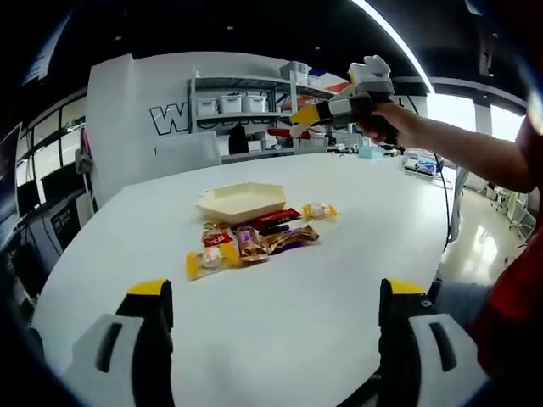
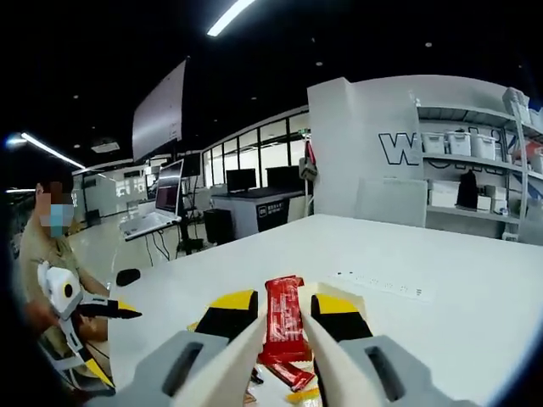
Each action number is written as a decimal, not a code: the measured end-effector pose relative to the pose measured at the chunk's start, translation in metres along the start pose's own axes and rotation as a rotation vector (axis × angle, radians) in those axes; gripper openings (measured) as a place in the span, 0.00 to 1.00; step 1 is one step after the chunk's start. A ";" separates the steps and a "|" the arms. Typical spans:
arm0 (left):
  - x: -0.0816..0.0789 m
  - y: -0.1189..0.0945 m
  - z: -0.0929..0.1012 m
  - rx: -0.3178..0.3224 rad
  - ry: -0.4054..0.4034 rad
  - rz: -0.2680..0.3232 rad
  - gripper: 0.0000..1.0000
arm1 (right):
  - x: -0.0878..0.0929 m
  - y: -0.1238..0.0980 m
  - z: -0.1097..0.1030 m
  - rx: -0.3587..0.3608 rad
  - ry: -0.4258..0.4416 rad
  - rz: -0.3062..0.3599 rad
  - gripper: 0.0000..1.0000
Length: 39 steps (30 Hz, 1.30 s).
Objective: Place the target food into the container with the food tongs after gripping and lifting it, then release it inside without dropping or visibly crushing the food.
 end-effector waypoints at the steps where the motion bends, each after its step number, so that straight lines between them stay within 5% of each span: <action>1: 0.000 0.000 0.000 -0.001 0.001 -0.002 0.99 | 0.000 0.001 0.001 -0.001 0.001 -0.002 0.19; 15: 0.000 0.001 -0.003 -0.011 -0.005 -0.002 0.99 | 0.008 0.030 0.015 0.000 -0.008 -0.045 0.19; 39: 0.001 -0.005 -0.006 -0.022 0.005 -0.007 0.99 | 0.014 0.024 0.013 -0.007 0.023 -0.054 0.20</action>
Point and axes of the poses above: the point that each gripper's makers call its tool centre point, and the gripper's own axes: y roughly forward along the fingers, z roughly to its right, x roughly out of its underside, the point moved 7 cm from there along -y, roughly backward along the fingers, and after that the axes turned 1 degree about -z, right-handed, at the moved point
